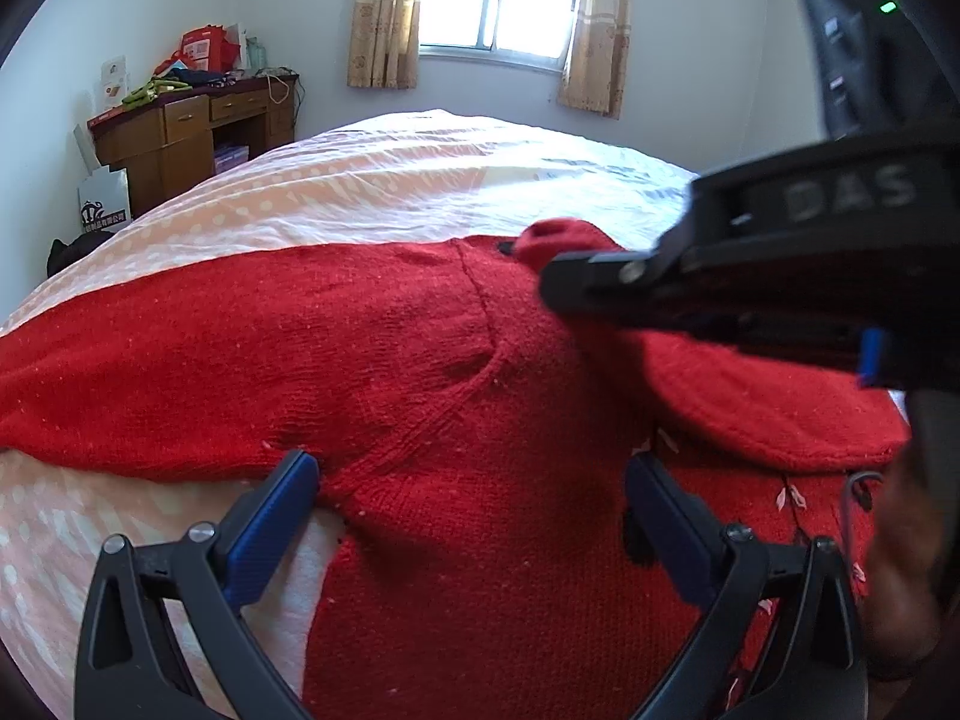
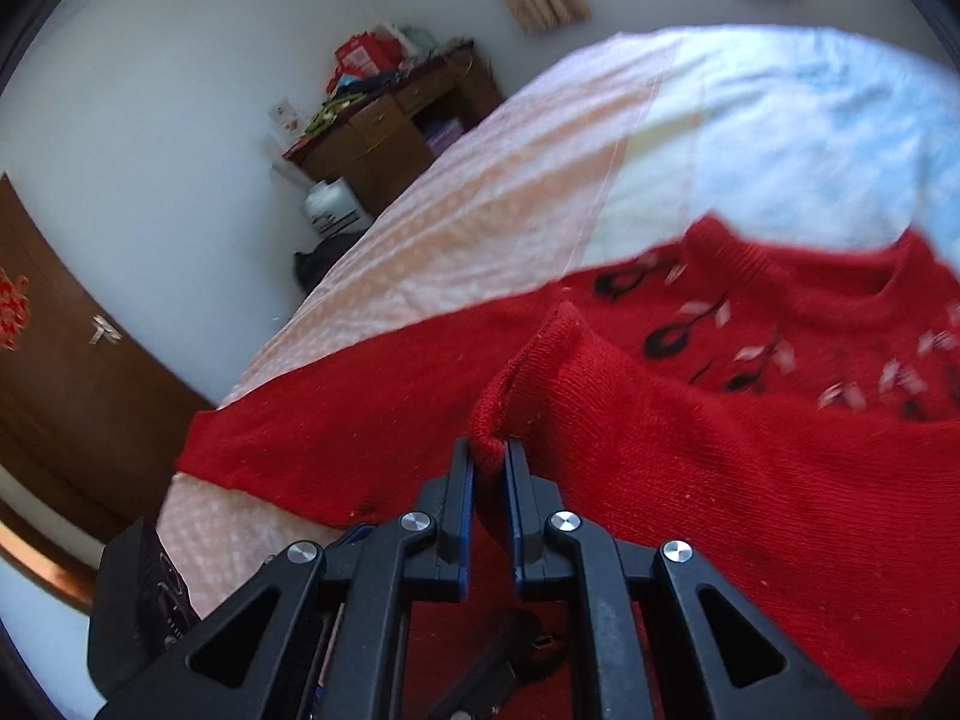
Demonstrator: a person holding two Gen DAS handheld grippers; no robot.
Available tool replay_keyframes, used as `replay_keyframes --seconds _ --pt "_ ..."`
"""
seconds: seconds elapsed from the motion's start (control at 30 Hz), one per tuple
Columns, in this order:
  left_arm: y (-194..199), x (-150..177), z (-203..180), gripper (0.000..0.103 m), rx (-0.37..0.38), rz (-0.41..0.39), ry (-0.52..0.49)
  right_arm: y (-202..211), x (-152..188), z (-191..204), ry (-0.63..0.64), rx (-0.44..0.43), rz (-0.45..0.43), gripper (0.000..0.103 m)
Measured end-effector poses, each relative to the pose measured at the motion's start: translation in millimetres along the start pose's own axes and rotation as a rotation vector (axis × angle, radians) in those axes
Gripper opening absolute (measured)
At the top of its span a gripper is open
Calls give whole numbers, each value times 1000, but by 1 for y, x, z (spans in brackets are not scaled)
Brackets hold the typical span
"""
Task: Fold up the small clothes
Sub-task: 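Fold the held sleeve across the sweater body with the right tool, release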
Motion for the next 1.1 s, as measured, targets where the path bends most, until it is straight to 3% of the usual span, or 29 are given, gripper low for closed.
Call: replay_keyframes --seconds 0.23,0.37,0.43,0.5,0.57,0.7,0.8,0.9,0.93,1.0,1.1 --pt "2 2 2 103 -1 -3 8 -27 4 -3 -72 -124 80 9" --pt "1 2 -1 103 -18 -2 -7 -38 7 -11 -134 -147 136 12" --pt "2 2 -1 103 -9 -8 -2 -40 9 -9 -175 -209 172 27" --pt "2 2 0 103 0 -9 6 -32 9 -2 -213 -293 186 35" --pt "3 2 -1 103 -4 -9 2 -8 3 6 -240 -371 143 36" --pt "3 2 -1 103 -7 -3 0 78 4 14 -201 -426 -36 58" --pt "3 2 -1 103 -9 -1 -1 141 21 5 -146 -344 -147 58" --pt "2 1 -2 103 -16 10 -3 214 41 -32 -122 -90 -286 58" --pt "2 0 -2 103 -21 17 -6 243 49 -49 -137 7 -334 54" --pt "1 0 -3 103 -31 31 -11 285 65 -77 -191 122 -386 41" --pt "-1 0 -4 103 -42 65 -21 330 88 -106 -293 146 -422 41"
Point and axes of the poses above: each gripper's, at about its wrist camera, not at the fingertips, and y roughly against the way its jaws point, z to its left, x to its underside, the point moved 8 cm from there along -y, roughly the way its jaws point, and after that the axes turned 4 degrees about -y, right-handed, at the moved point
